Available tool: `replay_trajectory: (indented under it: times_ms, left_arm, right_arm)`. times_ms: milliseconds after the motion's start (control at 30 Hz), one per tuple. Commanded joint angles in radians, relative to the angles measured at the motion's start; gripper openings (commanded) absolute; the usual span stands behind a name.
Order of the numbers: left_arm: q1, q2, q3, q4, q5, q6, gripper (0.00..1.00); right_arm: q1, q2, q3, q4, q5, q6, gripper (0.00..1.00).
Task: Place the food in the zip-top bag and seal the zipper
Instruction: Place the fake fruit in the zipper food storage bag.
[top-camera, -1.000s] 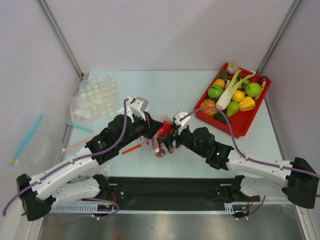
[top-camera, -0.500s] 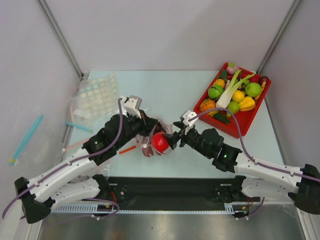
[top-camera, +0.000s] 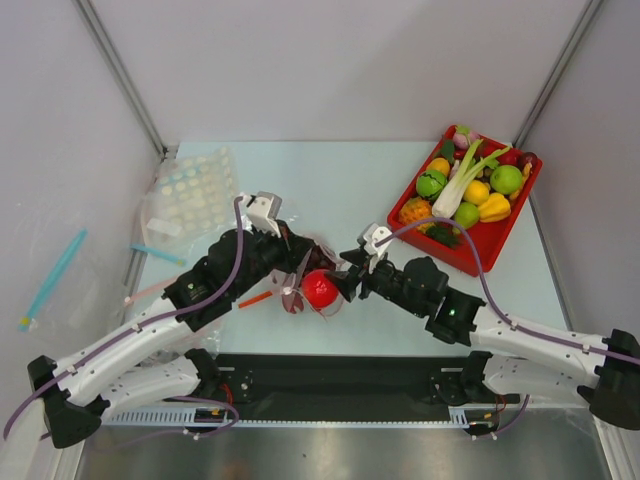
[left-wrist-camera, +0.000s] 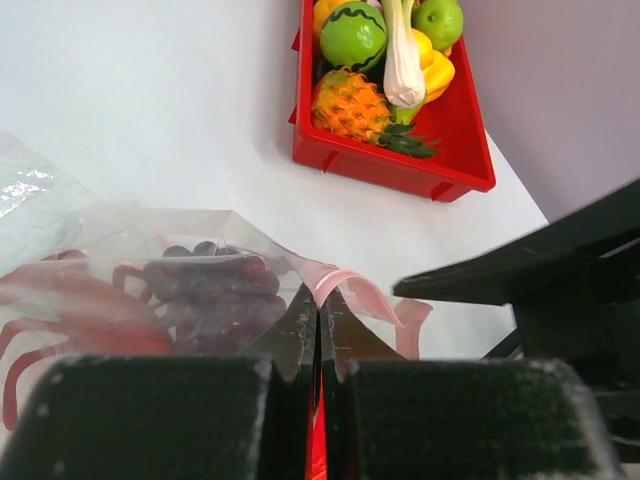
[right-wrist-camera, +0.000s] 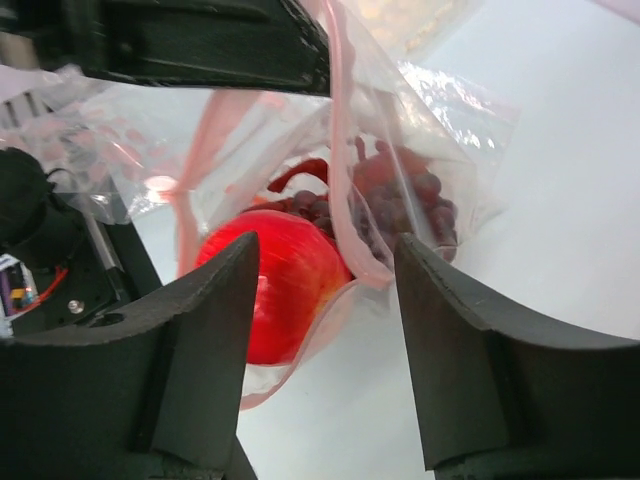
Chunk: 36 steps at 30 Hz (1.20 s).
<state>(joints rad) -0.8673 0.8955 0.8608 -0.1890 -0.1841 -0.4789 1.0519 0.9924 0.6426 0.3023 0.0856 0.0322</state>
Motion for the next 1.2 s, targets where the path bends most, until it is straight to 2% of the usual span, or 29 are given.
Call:
replay_trajectory:
  times_ms: [0, 67, 100, 167, 333, 367, 467, 600, 867, 1167]
  left_arm:
    - [0.005, -0.032, 0.037, 0.054, -0.058, -0.013, 0.01]
    - [0.007, -0.036, 0.037, 0.049, -0.084, -0.013, 0.01]
    - [0.005, -0.038, 0.035, 0.048, -0.092, -0.013, 0.02]
    - [0.005, -0.046, 0.035, 0.042, -0.110, -0.013, 0.02]
    - [0.005, -0.066, 0.026, 0.045, -0.141, -0.009, 0.02]
    - [0.005, -0.067, 0.024, 0.049, -0.143, -0.009, 0.02]
    - [0.005, -0.078, 0.021, 0.048, -0.146, -0.007, 0.02]
    - [0.005, -0.087, 0.018, 0.045, -0.167, -0.007, 0.02]
    - [0.005, -0.107, 0.012, 0.046, -0.192, -0.004, 0.01]
    - [0.004, -0.099, -0.009, 0.120, -0.051, -0.006, 0.00]
  right_arm:
    - [0.003, -0.060, 0.040, -0.017, -0.069, -0.011, 0.60]
    - [0.003, -0.069, 0.064, -0.058, -0.136, -0.020, 0.56]
    - [0.003, -0.067, 0.072, -0.071, -0.170, -0.021, 0.47]
    - [0.003, -0.048, 0.101, -0.107, -0.201, -0.029, 0.37]
    - [0.003, 0.031, 0.169, -0.196, -0.296, -0.066, 0.17]
    - [0.003, 0.061, 0.176, -0.206, -0.306, -0.077, 0.10]
    - [0.017, 0.104, 0.215, -0.253, -0.313, -0.097, 0.01]
    - [0.056, 0.163, 0.253, -0.298, -0.219, -0.146, 0.00]
    - [0.091, 0.176, 0.269, -0.345, -0.213, -0.179, 0.00]
    - [0.111, 0.236, 0.285, -0.332, -0.086, -0.163, 0.00]
